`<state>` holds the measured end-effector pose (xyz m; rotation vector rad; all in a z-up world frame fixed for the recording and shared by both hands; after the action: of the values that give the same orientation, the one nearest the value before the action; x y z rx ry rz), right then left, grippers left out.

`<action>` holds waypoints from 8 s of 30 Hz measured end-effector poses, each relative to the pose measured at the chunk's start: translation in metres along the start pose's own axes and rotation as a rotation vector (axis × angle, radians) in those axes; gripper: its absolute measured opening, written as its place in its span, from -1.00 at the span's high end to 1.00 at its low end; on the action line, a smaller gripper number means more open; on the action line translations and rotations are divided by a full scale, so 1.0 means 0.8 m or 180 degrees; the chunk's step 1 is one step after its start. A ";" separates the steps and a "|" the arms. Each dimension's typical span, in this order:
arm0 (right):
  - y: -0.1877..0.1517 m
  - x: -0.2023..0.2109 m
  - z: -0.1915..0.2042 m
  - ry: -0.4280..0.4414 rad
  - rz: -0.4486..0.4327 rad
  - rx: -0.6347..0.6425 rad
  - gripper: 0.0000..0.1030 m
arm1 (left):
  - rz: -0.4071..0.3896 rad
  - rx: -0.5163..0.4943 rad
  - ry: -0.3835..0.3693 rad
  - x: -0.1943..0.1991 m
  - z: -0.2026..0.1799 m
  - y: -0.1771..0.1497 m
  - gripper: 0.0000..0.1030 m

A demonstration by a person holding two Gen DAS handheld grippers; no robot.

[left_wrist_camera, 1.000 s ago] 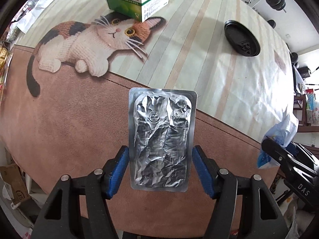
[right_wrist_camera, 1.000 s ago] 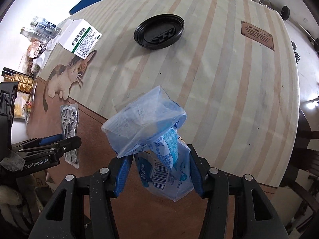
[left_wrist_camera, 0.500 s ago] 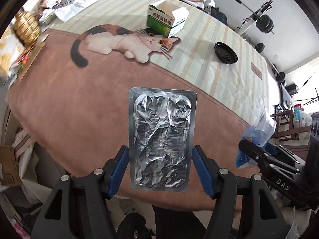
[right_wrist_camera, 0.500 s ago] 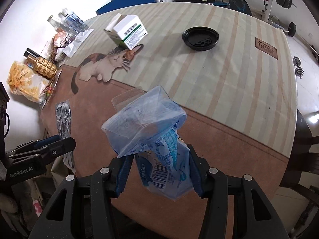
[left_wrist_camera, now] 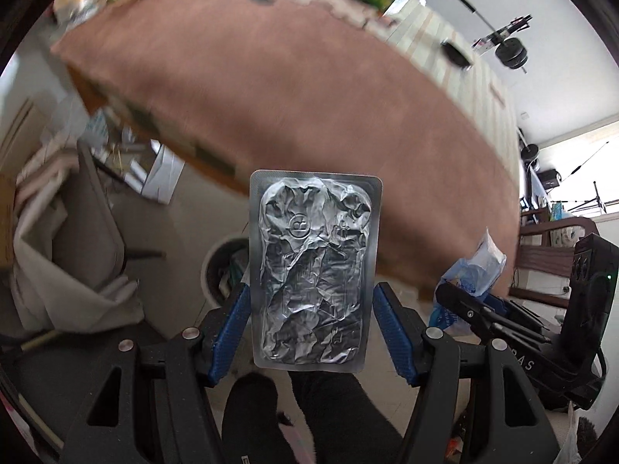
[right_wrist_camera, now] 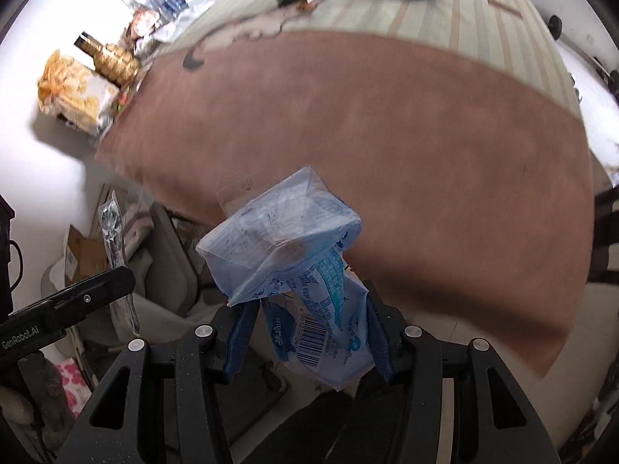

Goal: Collect trash
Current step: 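Carry the foil pack and blue bag over the bin and open both tools, then bring both tools back over the table toward the lid and green box, then grasp the green-white medicine box with the left tool while the right tool grasps the black lid, then carry the green box and black lid over the bin and open both tools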

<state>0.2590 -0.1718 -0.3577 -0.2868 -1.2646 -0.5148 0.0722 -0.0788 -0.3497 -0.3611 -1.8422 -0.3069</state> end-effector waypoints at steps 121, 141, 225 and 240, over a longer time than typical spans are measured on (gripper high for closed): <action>0.676 -0.066 -0.246 -0.0480 0.0267 -0.0848 -1.00 | 0.0718 -0.1586 0.1117 -0.148 -0.247 0.697 -1.00; 0.671 -0.124 -0.192 -0.0510 0.0467 -0.0553 -1.00 | 0.0648 -0.1486 0.0988 -0.154 -0.253 0.628 -0.67; -0.147 -0.537 -0.089 0.0254 0.0853 -0.0409 -0.78 | 0.0942 0.0486 -0.0476 -0.459 0.251 -0.023 -0.76; -0.130 -0.532 -0.085 -0.0080 0.0667 -0.0204 -1.00 | 0.0286 0.0286 0.0663 -0.390 0.257 -0.029 -1.00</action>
<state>0.1719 -0.2038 -0.7916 -0.4754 -1.2275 -0.3731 -0.0308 -0.0491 -0.7086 -0.3359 -1.6245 -0.1916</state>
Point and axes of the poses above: each gripper's, at about its wrist camera, not at the fingertips, and x roughly against the way its jaws point, z to its left, y to its top, the point moved 5 cm from there along -x, roughly the way its jaws point, and after that the axes turned 3 degrees about z, right-handed, at the moved point
